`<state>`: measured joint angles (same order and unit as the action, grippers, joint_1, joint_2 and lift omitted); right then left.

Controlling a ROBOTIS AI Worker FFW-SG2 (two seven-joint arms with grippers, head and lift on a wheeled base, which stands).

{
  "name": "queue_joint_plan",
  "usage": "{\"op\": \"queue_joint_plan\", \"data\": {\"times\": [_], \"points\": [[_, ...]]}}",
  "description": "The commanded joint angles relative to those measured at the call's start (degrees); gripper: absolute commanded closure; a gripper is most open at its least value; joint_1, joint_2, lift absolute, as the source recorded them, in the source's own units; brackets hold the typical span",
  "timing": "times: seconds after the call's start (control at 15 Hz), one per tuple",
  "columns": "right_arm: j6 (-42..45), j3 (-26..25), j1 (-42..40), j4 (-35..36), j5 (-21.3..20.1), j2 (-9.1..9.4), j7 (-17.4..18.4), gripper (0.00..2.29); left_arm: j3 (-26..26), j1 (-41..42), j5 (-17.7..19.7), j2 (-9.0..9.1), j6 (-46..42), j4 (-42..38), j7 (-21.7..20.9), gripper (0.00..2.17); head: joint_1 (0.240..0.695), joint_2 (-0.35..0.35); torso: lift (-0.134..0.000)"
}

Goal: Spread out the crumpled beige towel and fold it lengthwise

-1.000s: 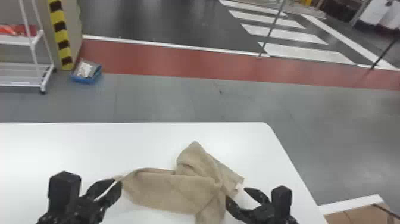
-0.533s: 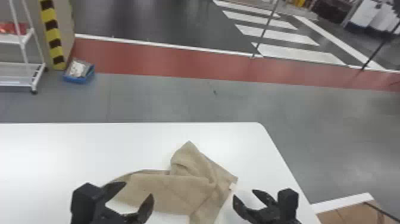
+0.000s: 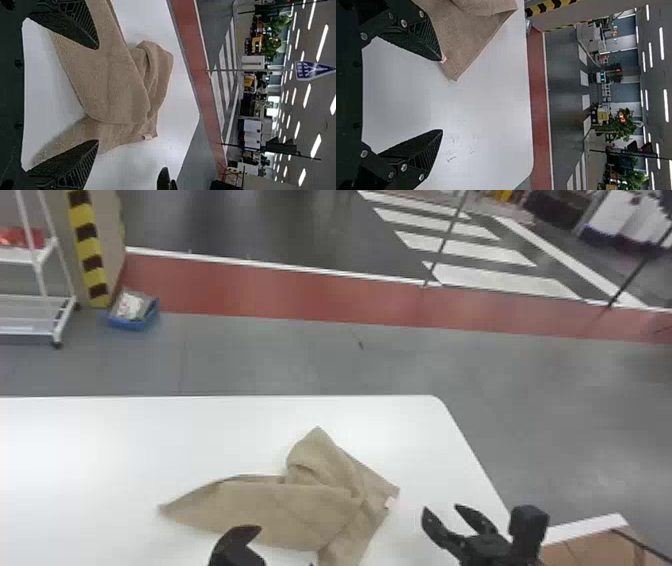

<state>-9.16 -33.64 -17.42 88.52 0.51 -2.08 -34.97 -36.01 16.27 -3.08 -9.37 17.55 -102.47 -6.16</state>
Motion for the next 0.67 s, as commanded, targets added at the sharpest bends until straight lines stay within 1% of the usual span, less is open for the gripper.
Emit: {"op": "queue_joint_plan", "data": {"times": [0.0,0.13,0.2,0.33,0.4,0.47,0.6], "points": [[-2.8,-2.4,-0.2,1.3,2.6,0.15,-0.3,0.28,-3.8,-2.4,-0.4,0.23,-4.9,4.6,3.3,0.10,0.695,-0.350,0.000],[-4.2,-3.9,0.0,0.5,2.8,0.24,0.9,0.28,-6.4,-5.5,-0.3,0.67,-6.5,8.5,5.5,0.21,0.695,-0.350,0.000],[-4.5,-5.1,0.2,0.0,2.7,0.24,1.2,0.28,-6.7,-6.2,-0.3,1.63,-6.7,10.3,5.5,0.21,0.695,-0.350,0.000],[-5.0,-7.4,0.1,-0.1,2.9,0.50,1.5,0.28,-7.9,-7.5,-0.3,2.69,-6.9,12.4,5.8,0.25,0.695,-0.350,0.000],[-5.2,-9.1,-0.2,0.2,3.9,0.94,1.3,0.28,-8.6,-8.2,-0.4,3.66,-6.9,13.8,6.4,0.33,0.695,-0.350,0.000],[-5.4,-10.3,-0.7,0.6,5.1,1.20,1.0,0.28,-9.6,-9.1,-0.4,4.01,-6.9,15.1,7.0,0.33,0.695,-0.350,0.000],[-5.7,-13.0,-1.2,0.6,8.5,1.29,0.5,0.28,-11.6,-11.2,-0.4,6.03,-7.2,19.4,7.3,0.48,0.695,-0.350,0.000]]}}
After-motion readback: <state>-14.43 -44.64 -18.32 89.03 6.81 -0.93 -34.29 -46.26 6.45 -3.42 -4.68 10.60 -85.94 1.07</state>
